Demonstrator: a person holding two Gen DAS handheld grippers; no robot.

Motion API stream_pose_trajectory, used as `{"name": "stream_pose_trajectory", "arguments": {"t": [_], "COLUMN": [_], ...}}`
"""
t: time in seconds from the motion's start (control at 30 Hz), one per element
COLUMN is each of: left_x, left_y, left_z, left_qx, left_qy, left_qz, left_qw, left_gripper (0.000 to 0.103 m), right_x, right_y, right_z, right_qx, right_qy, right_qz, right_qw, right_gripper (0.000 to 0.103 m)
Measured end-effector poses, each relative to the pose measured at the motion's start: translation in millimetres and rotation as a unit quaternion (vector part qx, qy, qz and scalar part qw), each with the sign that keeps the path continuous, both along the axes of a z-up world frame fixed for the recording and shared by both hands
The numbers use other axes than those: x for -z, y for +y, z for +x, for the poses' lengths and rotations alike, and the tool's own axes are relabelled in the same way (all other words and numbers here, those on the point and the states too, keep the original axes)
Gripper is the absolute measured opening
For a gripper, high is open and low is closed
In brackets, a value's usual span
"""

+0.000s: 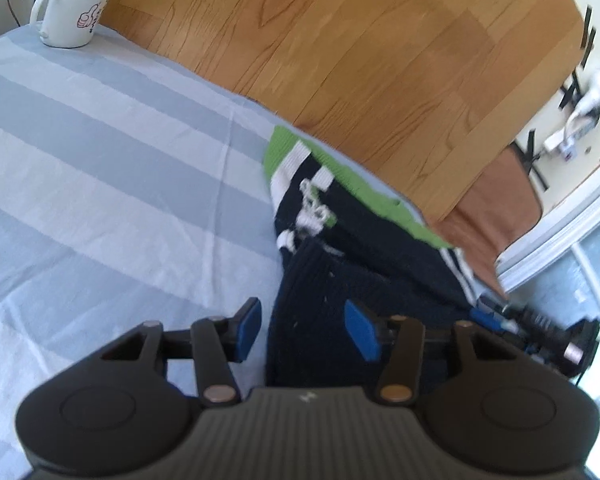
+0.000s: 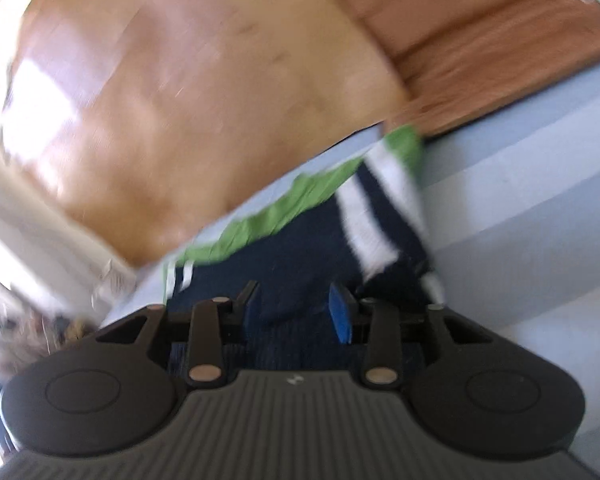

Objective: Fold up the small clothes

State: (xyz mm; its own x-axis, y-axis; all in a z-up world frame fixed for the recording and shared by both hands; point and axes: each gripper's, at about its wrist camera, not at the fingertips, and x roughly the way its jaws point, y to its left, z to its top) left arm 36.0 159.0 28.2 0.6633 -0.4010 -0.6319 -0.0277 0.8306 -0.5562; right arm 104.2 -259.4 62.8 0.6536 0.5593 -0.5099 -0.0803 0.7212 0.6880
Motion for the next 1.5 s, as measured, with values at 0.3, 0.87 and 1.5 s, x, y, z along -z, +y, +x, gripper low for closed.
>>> {"name": "stream_pose_trajectory", "arguments": {"t": [0.3,0.87,1.5], "left_x": [15.8,32.5,17.2], "left_y": [-5.5,-14.7,-7.7], "left_z": [-13.5,-52.8,-43.4], "left_qx": [0.032,0.038,-0.01], "left_qy": [0.027,0.061,0.063], "left_qz": [0.004,-0.13,-0.121], "left_qw": [0.9991,0.9889,0.9906], "left_gripper": [0.076,0.085,0.01], "right_x": [-24.7,2.5,-24.0], "right_y": [-57.8,-59.8,-28.8], "right_z": [-87.0,-156.1,-148.9], "right_qx": [0.052,0.07,0.094], "right_qy": [-0.025,0.071,0.027], "right_qz": [-0.045,0.078,0.023], "right_qw": [0.997,0.992,0.995], "right_gripper": [0.053,0.055,0.013]}}
